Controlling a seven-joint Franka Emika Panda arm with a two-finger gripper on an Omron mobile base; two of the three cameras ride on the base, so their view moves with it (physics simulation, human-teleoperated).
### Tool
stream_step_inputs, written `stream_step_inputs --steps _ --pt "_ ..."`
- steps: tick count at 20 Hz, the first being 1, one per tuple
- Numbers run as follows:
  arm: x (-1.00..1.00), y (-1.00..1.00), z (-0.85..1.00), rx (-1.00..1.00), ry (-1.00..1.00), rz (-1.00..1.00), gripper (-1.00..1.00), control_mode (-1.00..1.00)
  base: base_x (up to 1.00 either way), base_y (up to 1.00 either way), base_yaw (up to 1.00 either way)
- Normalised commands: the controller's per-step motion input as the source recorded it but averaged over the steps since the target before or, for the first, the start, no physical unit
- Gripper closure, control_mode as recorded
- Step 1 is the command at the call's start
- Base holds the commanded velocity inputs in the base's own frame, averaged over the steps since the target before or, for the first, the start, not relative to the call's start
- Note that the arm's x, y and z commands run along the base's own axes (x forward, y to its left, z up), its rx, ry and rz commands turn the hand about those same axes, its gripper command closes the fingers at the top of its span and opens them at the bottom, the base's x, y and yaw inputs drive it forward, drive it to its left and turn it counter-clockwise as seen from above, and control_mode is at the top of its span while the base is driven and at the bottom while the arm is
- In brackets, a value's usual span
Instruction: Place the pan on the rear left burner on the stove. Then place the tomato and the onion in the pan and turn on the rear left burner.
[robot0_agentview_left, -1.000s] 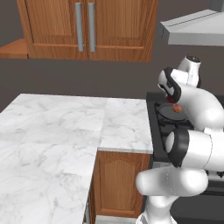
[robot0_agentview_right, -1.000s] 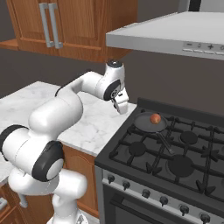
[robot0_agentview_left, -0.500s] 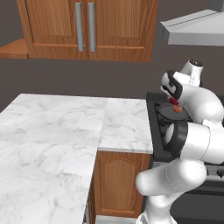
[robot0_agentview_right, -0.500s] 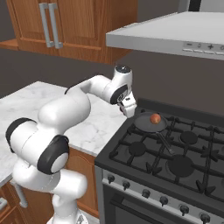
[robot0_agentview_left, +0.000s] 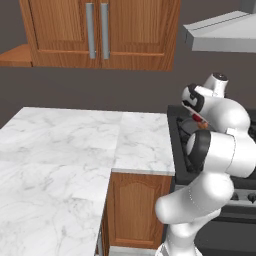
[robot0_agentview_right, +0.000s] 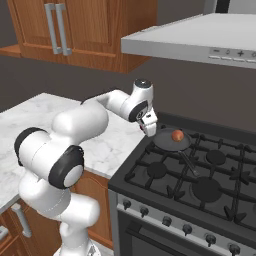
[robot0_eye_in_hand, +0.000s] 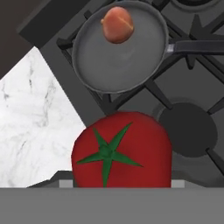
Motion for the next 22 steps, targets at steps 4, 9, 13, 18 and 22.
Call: stream_step_inputs --steps 4,9,13,18,22 --pt "0.16 -0.33 -0.25 0.0 0.0 0.0 1.0 -1.0 0.0 0.0 0.0" --pt "0.16 -0.32 -0.24 0.0 0.0 0.0 1.0 -1.0 0.0 0.0 0.0" --pt "0.18 -0.25 -0.18 0.0 0.0 0.0 1.0 -1.0 0.0 0.0 0.0" --pt "0.24 -0.14 -0.2 0.0 0.0 0.0 1.0 -1.0 0.0 0.0 0.0" --pt "0.28 -0.04 -0.26 -0.01 0.0 0.0 1.0 -1.0 0.0 0.0 0.0"
